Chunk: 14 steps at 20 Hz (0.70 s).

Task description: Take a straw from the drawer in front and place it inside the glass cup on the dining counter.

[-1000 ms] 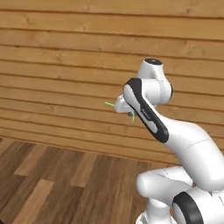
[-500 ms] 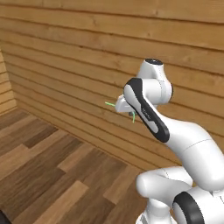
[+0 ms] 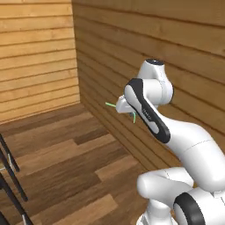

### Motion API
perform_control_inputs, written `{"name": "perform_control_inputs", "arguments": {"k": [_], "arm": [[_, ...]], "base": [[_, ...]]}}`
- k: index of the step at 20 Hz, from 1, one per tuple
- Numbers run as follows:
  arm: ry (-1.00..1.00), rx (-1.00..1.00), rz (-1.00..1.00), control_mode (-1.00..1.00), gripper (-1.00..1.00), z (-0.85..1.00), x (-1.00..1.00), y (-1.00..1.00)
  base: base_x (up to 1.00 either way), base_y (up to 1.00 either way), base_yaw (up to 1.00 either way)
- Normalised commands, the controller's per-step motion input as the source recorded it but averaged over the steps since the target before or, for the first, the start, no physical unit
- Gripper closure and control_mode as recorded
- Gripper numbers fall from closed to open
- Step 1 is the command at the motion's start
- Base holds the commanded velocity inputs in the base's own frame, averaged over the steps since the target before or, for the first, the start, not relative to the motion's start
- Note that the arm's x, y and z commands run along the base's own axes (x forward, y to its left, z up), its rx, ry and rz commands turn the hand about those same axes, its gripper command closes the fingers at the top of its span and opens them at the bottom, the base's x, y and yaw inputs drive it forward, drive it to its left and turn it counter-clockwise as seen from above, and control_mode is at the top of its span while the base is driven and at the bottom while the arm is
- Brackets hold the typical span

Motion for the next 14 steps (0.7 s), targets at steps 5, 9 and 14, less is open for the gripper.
{"name": "perform_control_inputs", "arguments": {"k": [5,9,14], "arm": [[0.00,0.00,0.00,1.00,1.00,0.00,0.00,0.00],[0.00,0.00,0.00,1.00,1.00,0.00,0.00,0.00],[0.00,0.00,0.00,1.00,1.00,0.00,0.00,0.00]], "base": [[0.99,-0.49,0.64],[0.93,-0.57,0.59],[0.90,-0.60,0.58]]}}
